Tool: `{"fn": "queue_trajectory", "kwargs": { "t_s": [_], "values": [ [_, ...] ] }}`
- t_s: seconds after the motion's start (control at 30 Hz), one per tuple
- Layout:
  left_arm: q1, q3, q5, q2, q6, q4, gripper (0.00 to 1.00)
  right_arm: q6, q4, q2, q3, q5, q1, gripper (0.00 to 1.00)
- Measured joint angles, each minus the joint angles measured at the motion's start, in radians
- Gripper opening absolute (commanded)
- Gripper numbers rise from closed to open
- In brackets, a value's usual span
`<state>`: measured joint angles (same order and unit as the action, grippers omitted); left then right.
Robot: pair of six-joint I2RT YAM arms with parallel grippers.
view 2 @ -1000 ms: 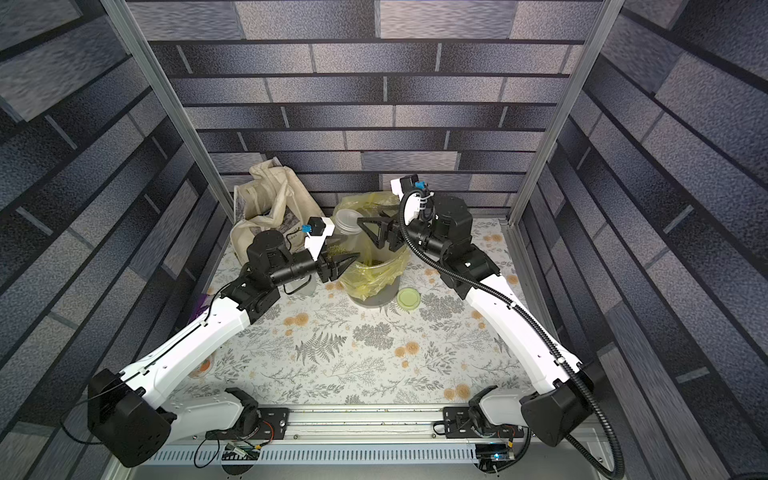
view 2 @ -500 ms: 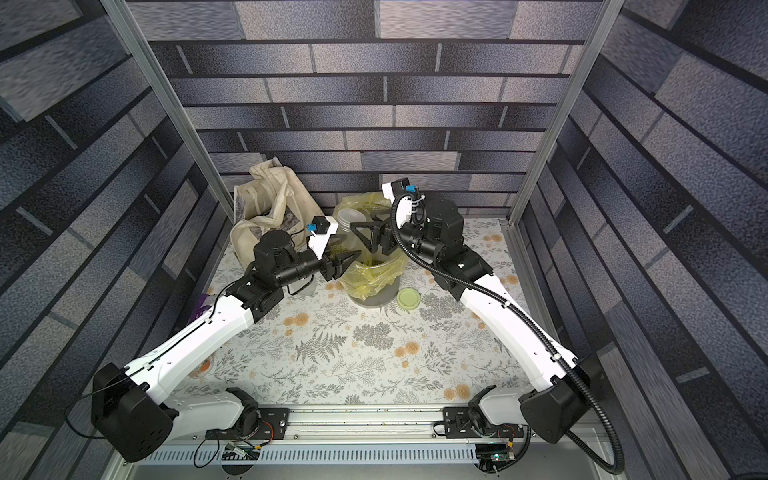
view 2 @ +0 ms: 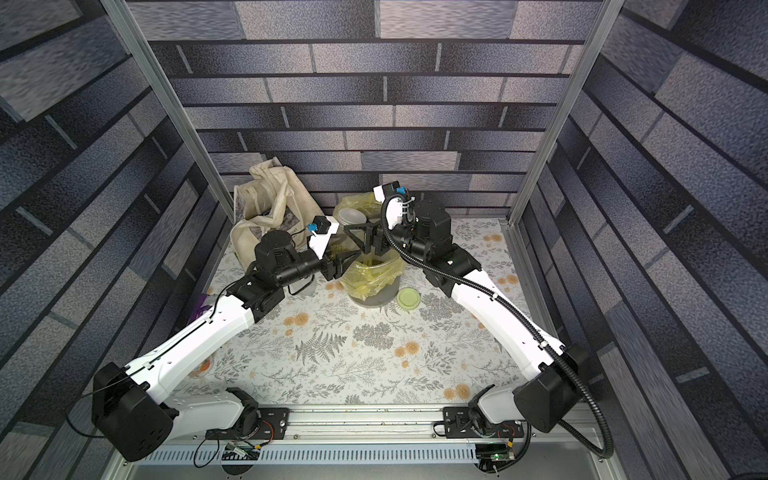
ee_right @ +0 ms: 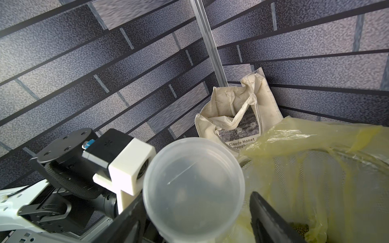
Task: Empty moldy mung beans from jars
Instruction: Unscrew the lid from the jar.
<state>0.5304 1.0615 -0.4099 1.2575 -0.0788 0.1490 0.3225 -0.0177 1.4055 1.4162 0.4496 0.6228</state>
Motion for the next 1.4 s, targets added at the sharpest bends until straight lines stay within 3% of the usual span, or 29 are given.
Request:
{"fn": "queue_trajectory", "kwargs": {
  "t_s": [0.33,0.67,0.9,1.1,1.4],
  "values": [
    [0.001,0.000,-0.001,0.007,0.000,-0.001,0.49,0.015,0.024,0.010,0.013,0.007,0.000,0.75],
    [0.001,0.000,-0.002,0.008,0.000,-0.006,0.49,0.018,0.024,0.028,0.024,0.011,0.000,0.56],
    [-0.003,0.003,-0.010,0.008,0.000,-0.008,0.50,0.016,0.026,0.028,0.024,0.013,0.000,0.49],
    [-0.076,0.019,-0.171,0.010,0.000,-0.027,0.50,-0.002,0.048,0.029,0.024,0.066,-0.012,0.47],
    [-0.165,0.086,-0.452,0.060,-0.045,-0.093,0.49,0.032,0.145,0.056,0.016,0.262,-0.071,0.46]
  ]
}}
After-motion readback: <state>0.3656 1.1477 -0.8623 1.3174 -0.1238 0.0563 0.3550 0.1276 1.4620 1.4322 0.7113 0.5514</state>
